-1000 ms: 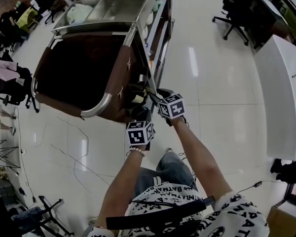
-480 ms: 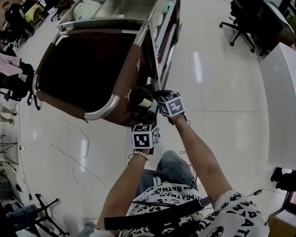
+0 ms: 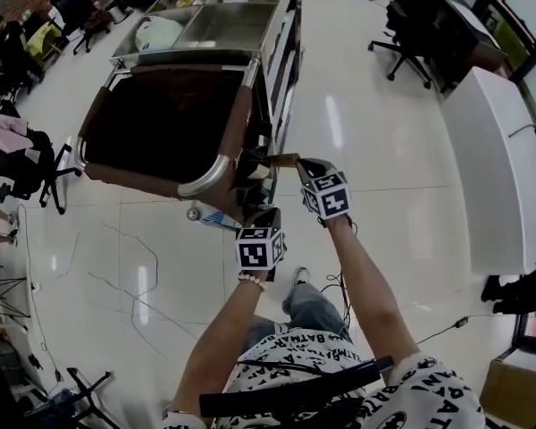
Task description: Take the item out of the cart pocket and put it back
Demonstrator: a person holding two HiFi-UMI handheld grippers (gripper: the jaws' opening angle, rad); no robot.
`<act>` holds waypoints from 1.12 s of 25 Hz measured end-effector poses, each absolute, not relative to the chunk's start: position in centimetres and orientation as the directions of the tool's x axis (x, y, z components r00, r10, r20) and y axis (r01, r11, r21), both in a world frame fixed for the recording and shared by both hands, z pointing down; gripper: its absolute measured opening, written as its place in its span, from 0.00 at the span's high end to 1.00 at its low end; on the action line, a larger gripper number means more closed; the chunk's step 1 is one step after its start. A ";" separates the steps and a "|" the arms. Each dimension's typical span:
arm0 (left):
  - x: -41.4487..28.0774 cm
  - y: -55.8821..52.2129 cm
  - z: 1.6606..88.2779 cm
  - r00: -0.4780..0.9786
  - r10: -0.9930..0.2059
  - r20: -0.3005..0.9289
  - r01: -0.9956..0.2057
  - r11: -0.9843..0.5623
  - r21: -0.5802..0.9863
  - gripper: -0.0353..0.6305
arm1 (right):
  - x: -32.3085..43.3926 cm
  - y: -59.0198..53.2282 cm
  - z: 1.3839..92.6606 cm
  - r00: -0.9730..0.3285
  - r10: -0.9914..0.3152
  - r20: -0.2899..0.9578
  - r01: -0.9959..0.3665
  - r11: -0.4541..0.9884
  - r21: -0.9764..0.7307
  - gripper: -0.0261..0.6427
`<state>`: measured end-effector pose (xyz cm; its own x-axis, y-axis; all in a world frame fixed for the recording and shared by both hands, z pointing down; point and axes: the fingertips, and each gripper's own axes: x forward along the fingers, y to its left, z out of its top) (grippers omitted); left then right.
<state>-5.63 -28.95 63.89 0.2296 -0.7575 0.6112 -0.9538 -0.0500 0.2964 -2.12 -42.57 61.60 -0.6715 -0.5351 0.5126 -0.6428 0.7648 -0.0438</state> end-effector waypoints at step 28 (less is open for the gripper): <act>-6.7 -6.0 49.4 0.483 -0.787 0.384 -0.852 -0.322 0.412 0.94 | 4.0 -6.5 44.9 -0.567 -0.721 0.399 -0.808 0.581 -0.098 0.92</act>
<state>-6.66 -6.04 49.40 0.4832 -0.7868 0.3840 -0.8523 -0.3223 0.4121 4.04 -6.46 44.87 -0.5672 -0.7208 0.3985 -0.8077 0.5814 -0.0980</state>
